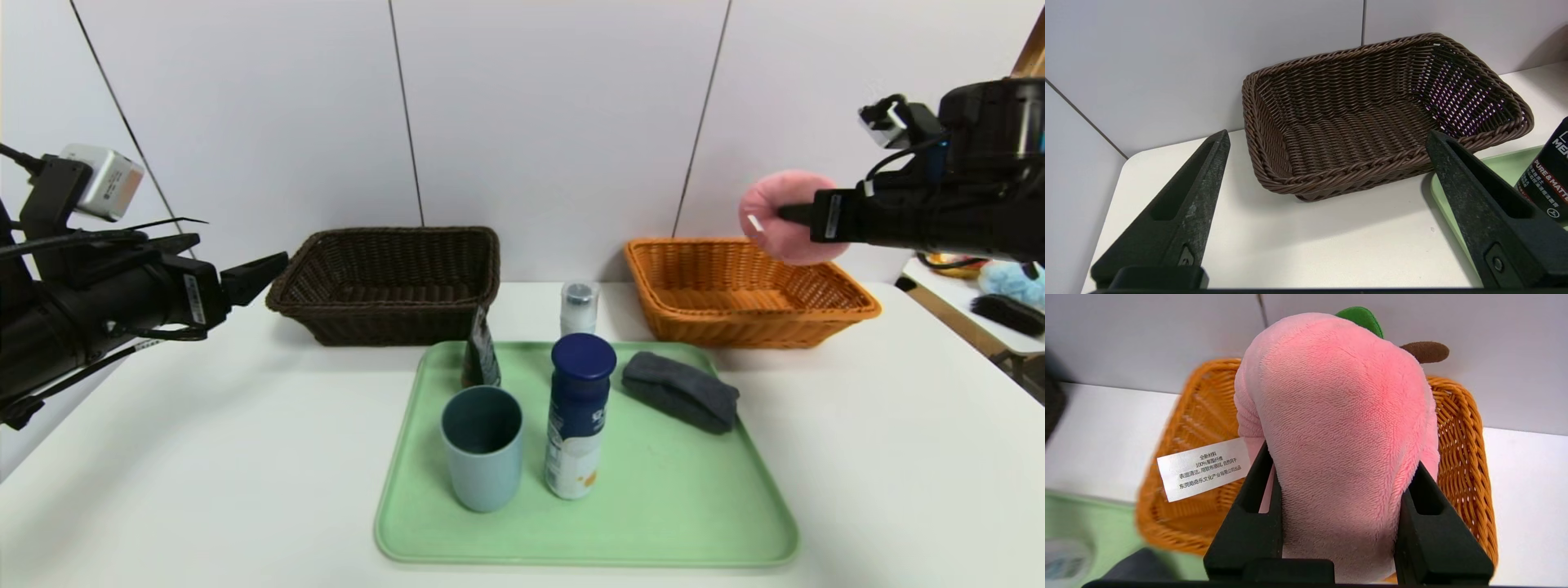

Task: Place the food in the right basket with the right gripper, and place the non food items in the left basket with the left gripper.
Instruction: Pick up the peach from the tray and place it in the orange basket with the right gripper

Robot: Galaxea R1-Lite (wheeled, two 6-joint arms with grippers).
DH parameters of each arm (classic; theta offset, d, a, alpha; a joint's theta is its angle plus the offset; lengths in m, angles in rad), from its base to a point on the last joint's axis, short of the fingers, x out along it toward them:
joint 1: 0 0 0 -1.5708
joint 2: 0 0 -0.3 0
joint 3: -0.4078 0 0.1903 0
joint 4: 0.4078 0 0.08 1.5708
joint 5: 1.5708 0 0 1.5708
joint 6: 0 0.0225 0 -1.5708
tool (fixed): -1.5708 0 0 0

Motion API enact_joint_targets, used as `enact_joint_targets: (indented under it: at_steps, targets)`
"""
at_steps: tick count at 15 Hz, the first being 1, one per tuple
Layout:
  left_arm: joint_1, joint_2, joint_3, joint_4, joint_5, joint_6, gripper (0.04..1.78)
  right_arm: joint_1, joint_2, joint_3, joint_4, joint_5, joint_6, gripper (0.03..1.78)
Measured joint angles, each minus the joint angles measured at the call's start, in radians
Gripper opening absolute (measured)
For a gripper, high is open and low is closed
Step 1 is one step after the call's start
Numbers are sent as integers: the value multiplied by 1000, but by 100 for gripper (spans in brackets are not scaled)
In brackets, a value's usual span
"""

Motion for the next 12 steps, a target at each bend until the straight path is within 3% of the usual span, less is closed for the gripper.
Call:
enact_joint_targets:
  at_steps: [3,6,12]
  targets:
    - [0,-3,0,0,-1,2,169,-31,143,-114,29,-16,-25,70]
    - [1,-4,2,0,0,2,169,-66,240,-171,47,-35,-87,70]
    - [1,-4,5,0,0,2,169,-77,294,-187,61,-47,-91,70]
